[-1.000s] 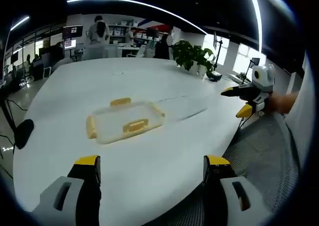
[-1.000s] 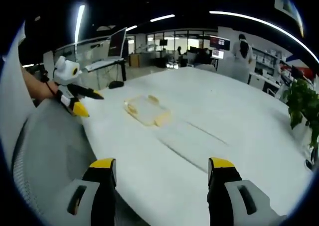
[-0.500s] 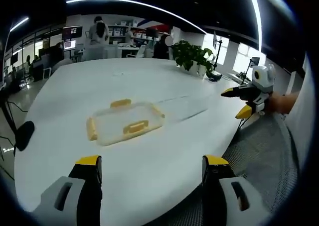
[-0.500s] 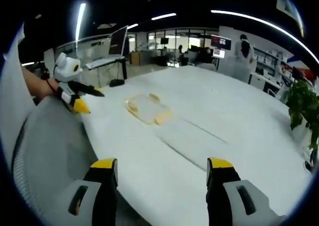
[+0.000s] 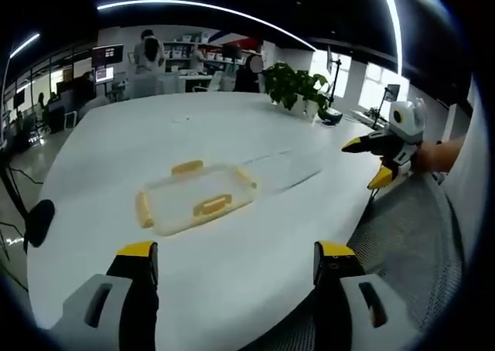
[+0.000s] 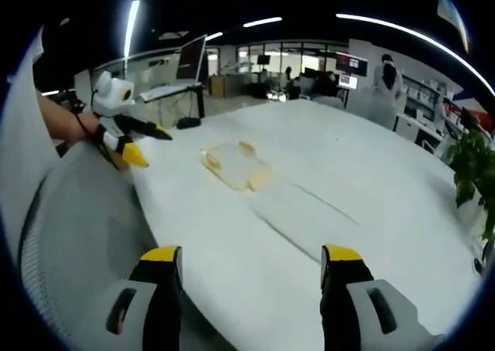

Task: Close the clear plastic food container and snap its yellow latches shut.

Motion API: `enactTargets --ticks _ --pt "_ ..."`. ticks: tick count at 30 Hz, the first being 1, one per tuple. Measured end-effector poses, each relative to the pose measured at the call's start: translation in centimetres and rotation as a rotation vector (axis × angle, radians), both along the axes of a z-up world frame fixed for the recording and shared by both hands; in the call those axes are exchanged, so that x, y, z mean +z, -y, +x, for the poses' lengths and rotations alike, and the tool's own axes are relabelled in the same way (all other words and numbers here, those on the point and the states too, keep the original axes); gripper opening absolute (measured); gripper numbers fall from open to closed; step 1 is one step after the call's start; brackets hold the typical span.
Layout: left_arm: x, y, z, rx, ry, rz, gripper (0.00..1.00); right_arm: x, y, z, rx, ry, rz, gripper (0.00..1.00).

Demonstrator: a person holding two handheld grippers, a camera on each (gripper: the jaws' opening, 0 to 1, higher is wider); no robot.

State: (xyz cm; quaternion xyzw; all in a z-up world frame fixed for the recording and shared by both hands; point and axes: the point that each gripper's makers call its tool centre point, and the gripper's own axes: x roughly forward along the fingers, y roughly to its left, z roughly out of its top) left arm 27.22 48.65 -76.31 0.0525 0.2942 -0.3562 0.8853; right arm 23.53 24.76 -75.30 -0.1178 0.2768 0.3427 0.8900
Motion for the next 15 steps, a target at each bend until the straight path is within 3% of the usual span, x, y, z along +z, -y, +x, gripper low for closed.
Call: enactTargets --ticks 15 --pt "-0.33 0.49 0.35 -0.045 -0.007 0.027 0.82 -0.56 -0.53 0.76 0.057 -0.016 -0.038 0.71"
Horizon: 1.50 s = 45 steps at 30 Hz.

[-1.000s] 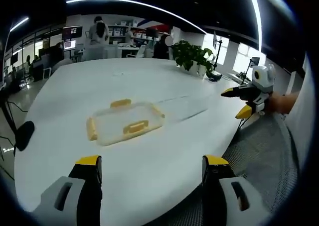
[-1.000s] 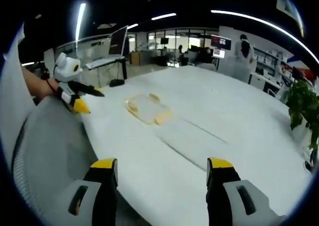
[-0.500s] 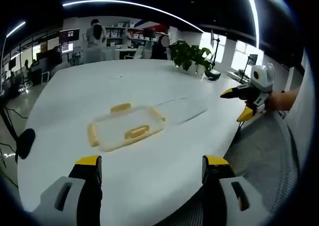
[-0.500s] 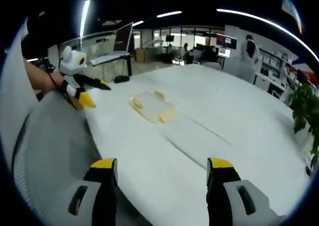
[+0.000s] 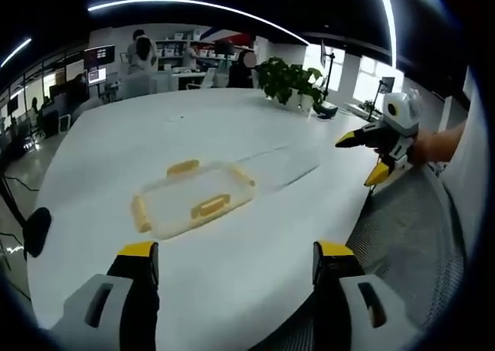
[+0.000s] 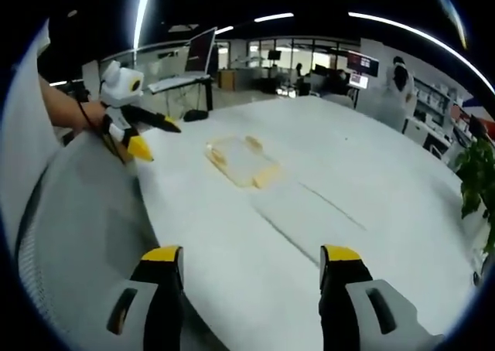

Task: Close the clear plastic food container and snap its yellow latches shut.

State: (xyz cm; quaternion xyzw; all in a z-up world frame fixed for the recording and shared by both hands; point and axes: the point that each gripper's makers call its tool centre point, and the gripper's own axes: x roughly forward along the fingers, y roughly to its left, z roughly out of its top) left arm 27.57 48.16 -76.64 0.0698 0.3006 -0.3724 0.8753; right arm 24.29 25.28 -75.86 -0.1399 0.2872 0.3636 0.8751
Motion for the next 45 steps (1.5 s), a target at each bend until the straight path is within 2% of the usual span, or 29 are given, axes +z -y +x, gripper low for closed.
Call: enactTargets --ticks 15,31,45 --pt "0.4 0.7 1.8 -0.042 0.016 0.01 0.8 0.1 -1.5 1.8 0.058 -0.007 -0.008 0.66" --pt "-0.5 0.4 3.0 -0.093 0.001 0.057 0.79 -0.1 -2.9 4.2 0.119 -0.003 -0.036 0.63" --pt "-0.7 0.1 5.3 -0.135 0.007 0.097 0.79 0.0 -3.8 6.7 0.162 0.006 -0.06 0.62"
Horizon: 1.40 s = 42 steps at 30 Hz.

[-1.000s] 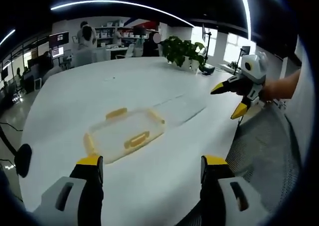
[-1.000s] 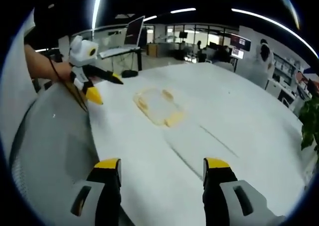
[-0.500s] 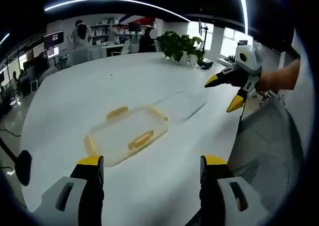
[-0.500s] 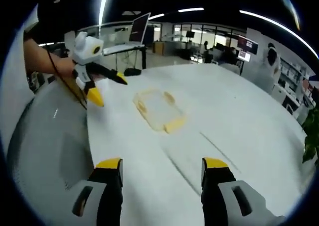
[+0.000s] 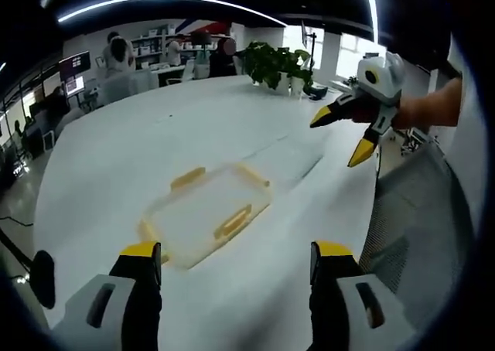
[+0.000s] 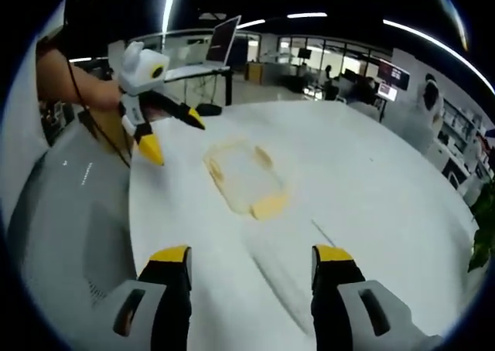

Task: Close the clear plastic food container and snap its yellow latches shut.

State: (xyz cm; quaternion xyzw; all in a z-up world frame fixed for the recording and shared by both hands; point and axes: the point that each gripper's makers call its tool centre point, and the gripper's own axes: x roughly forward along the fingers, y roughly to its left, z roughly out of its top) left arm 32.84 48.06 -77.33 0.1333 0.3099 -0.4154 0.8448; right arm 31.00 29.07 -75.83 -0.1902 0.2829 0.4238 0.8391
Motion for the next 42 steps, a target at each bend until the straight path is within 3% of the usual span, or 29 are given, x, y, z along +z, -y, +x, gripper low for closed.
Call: enactTargets --ticks 18,42 --pt "-0.7 -0.7 1.8 -0.073 0.011 0.07 0.78 0.6 -1.6 3.2 0.077 0.021 -0.026 0.6" --pt "-1.7 -2.4 3.8 -0.222 0.023 0.209 0.76 -0.3 -3.2 5.1 0.202 -0.01 -0.113 0.6"
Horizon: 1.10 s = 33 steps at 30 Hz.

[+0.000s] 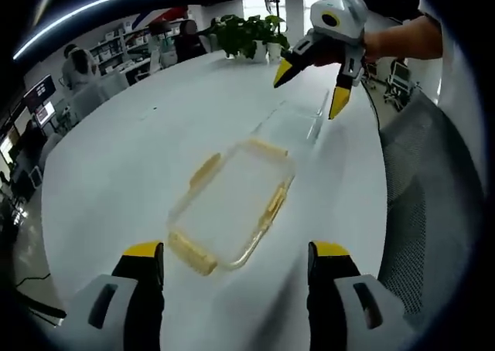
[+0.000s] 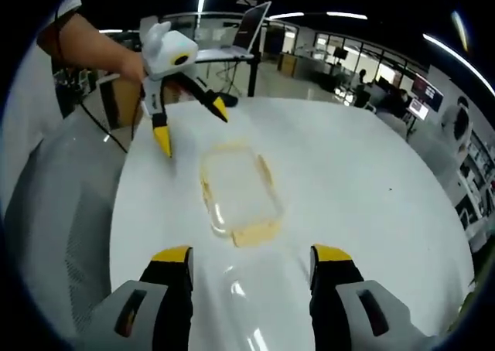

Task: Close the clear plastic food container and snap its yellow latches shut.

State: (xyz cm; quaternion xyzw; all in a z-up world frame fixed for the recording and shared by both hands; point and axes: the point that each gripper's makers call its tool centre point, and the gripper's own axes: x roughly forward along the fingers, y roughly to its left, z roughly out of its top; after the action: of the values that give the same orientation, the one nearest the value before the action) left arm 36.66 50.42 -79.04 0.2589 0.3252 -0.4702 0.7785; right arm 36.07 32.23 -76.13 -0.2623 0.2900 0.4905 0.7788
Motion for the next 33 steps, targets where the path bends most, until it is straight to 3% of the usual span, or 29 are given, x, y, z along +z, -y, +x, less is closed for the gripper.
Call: enactTargets --ticks 33 --pt "-2.2 -1.8 3.3 -0.271 0.009 0.253 0.68 -3.8 -3.6 2.0 0.247 -0.046 -0.228 0.56"
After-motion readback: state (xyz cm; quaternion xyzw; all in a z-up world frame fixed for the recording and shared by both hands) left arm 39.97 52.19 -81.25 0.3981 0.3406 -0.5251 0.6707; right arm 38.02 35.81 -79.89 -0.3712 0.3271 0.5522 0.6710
